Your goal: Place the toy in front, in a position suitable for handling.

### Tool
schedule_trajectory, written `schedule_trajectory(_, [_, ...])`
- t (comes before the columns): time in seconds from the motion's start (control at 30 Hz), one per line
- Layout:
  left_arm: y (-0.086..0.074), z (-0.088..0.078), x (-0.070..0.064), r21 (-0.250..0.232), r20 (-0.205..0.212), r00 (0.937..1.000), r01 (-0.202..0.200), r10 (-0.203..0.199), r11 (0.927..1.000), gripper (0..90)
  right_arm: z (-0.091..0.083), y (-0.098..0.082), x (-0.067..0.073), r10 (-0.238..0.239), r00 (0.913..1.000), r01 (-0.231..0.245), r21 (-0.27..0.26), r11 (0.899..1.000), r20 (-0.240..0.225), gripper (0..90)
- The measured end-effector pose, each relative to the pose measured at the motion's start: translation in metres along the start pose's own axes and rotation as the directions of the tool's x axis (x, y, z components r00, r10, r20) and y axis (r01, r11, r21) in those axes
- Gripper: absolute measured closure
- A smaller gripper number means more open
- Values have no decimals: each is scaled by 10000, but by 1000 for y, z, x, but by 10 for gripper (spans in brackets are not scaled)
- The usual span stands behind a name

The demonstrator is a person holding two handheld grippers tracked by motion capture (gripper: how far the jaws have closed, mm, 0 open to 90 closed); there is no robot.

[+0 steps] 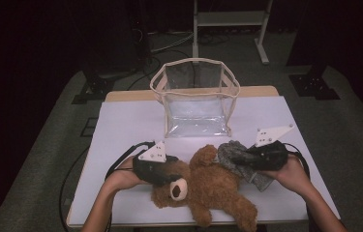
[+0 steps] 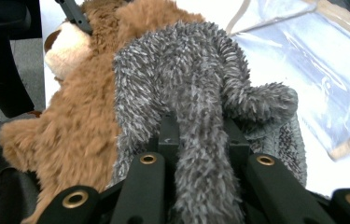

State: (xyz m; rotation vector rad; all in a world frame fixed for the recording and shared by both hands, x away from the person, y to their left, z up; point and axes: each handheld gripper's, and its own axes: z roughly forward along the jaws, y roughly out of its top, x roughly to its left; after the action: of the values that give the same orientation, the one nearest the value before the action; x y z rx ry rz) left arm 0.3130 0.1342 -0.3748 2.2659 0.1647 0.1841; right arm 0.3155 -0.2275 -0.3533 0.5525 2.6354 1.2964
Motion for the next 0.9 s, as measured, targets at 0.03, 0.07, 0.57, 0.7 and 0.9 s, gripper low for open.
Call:
schedule_trajectory(0.03, [-1, 0, 0, -27, 2, 10000, 49, -49, 10000, 406, 3, 1, -1, -45, 10000, 45, 68, 10000, -29, 745])
schedule_trajectory(0.07, [-1, 0, 0, -65, 2, 10000, 60, -60, 10000, 406, 5, 1, -1, -36, 10000, 37, 125, 9999, -38, 744])
schedule_trajectory(0.57, [-4, 1, 2, -207, 83, 9997, 229, -227, 9995, 404, -20, -37, -7, 1054, 9944, -1050, -324, 9939, 114, 743])
schedule_trajectory(0.7, [-4, 1, 3, -225, 90, 9997, 245, -243, 9994, 403, -14, -31, 0, 761, 9970, -766, -375, 9964, -131, 743])
schedule_trajectory(0.9, [-4, 1, 3, -216, 58, 9996, 280, -278, 9994, 403, -17, -43, -4, 1118, 9937, -1122, -358, 9930, -114, 742])
